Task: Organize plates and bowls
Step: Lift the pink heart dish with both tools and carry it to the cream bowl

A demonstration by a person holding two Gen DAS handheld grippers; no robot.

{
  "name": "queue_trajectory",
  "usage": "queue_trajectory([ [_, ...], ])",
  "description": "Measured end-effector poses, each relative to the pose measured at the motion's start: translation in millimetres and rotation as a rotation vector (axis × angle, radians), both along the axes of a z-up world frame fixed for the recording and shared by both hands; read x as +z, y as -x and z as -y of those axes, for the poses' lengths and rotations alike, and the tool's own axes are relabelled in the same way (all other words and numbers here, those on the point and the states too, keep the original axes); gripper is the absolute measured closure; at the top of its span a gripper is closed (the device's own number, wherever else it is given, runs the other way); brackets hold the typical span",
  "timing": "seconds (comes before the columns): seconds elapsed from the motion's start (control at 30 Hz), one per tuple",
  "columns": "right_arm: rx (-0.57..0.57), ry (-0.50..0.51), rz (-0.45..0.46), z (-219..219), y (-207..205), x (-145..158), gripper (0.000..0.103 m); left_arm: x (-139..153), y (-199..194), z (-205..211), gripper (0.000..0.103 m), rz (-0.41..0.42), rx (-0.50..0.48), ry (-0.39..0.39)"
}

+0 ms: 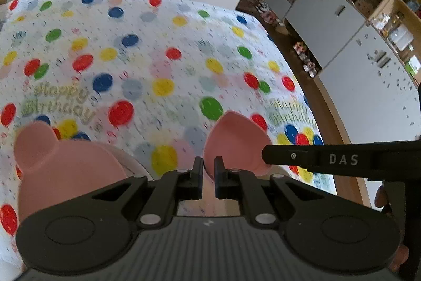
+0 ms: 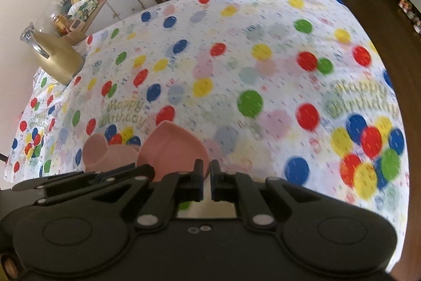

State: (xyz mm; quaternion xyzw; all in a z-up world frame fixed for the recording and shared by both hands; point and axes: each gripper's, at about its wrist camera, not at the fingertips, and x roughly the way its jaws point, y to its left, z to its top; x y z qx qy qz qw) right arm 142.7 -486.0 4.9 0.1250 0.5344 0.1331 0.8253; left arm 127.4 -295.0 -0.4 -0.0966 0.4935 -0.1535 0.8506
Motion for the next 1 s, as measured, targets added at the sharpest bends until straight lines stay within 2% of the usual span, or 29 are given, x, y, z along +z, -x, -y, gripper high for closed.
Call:
queue_trajectory([
  [0.43,-0.060,-0.017,-0.060,36.3,40.4,-25.1,0.099,-27.4,29.3,37.3,0.096,-0.079,-0.072,-0.022],
  [1.0,-0.090,0.004,-0.088,42.1,46.0,-37.2,0.099,-43.8,26.7,49.5,0.096,-0.106,-0.107,-0.043],
])
